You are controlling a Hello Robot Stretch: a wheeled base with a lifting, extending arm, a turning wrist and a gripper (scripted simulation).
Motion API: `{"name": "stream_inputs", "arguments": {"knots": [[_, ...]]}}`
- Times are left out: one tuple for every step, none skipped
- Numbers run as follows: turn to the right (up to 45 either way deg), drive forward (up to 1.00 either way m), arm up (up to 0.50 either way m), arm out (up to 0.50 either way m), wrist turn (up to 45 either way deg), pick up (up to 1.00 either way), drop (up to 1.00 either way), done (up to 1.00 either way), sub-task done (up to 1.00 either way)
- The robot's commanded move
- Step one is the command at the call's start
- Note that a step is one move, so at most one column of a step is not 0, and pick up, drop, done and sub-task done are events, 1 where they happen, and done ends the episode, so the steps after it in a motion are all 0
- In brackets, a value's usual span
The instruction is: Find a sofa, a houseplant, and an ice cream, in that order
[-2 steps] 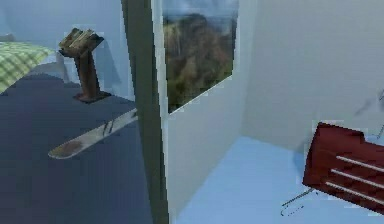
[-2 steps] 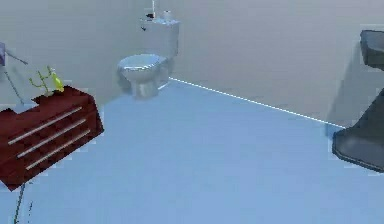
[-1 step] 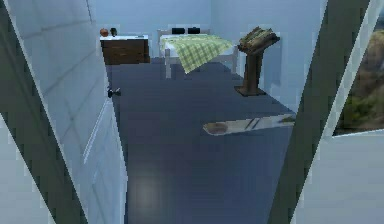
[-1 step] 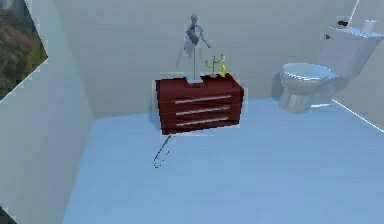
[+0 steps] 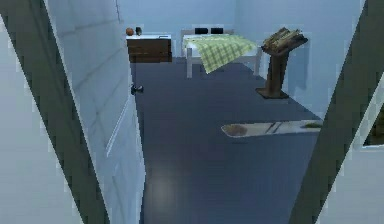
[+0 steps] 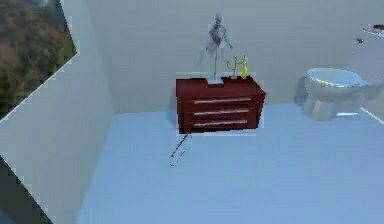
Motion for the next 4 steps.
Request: {"name": "stream_inputs", "arguments": {"knots": [[0.0,1.00,0.00,0.00,0.0,0.00,0.00,0.00,0.00],[-3.0,0.00,0.00,0.00,0.0,0.00,0.00,0.00,0.00],[0.0,0.35,0.00,0.00,0.0,0.00,0.00,0.00,0.00],[-21.0,0.00,0.00,0.00,0.0,0.00,0.00,0.00,0.00]]}}
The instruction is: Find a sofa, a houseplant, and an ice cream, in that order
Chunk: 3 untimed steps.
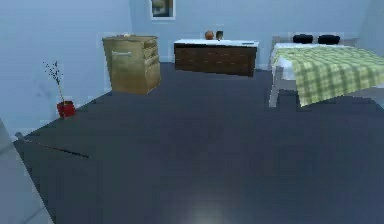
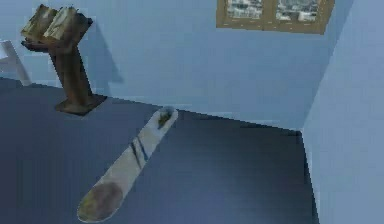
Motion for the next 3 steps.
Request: {"name": "stream_inputs", "arguments": {"knots": [[0.0,0.60,0.00,0.00,0.0,0.00,0.00,0.00,0.00],[-12.0,0.00,0.00,0.00,0.0,0.00,0.00,0.00,0.00],[0.0,1.00,0.00,0.00,0.0,0.00,0.00,0.00,0.00]]}}
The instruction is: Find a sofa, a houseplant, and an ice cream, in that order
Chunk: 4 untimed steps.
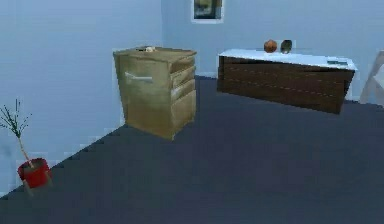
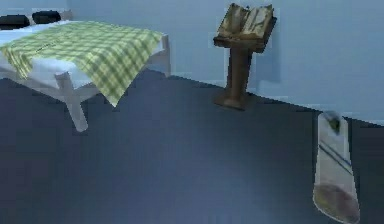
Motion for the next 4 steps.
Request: {"name": "stream_inputs", "arguments": {"knots": [[-3.0,0.00,0.00,0.00,0.0,0.00,0.00,0.00,0.00],[0.0,1.00,0.00,0.00,0.0,0.00,0.00,0.00,0.00],[0.0,0.70,0.00,0.00,0.0,0.00,0.00,0.00,0.00],[-21.0,0.00,0.00,0.00,0.0,0.00,0.00,0.00,0.00]]}}
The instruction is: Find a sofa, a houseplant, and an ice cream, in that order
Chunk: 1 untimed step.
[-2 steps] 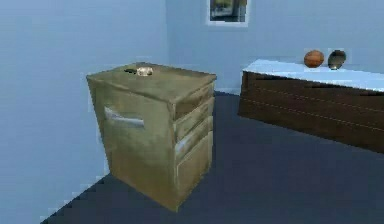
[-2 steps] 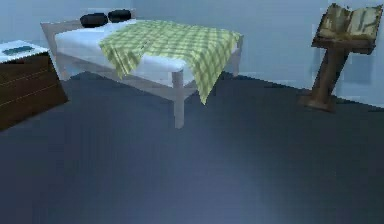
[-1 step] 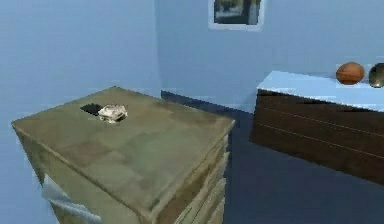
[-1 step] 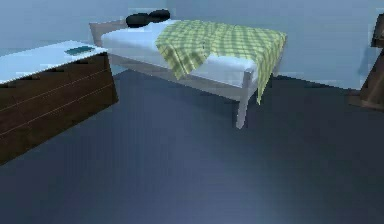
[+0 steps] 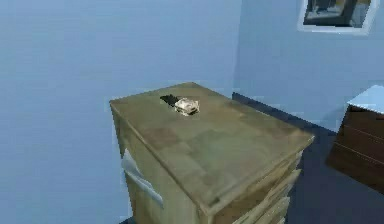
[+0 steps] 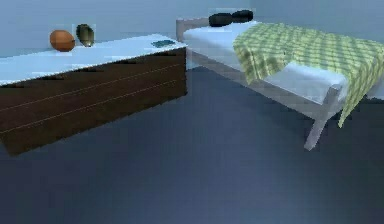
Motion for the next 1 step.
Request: {"name": "stream_inputs", "arguments": {"knots": [[0.0,0.00,0.00,0.00,0.0,0.00,0.00,1.00,0.00]]}}
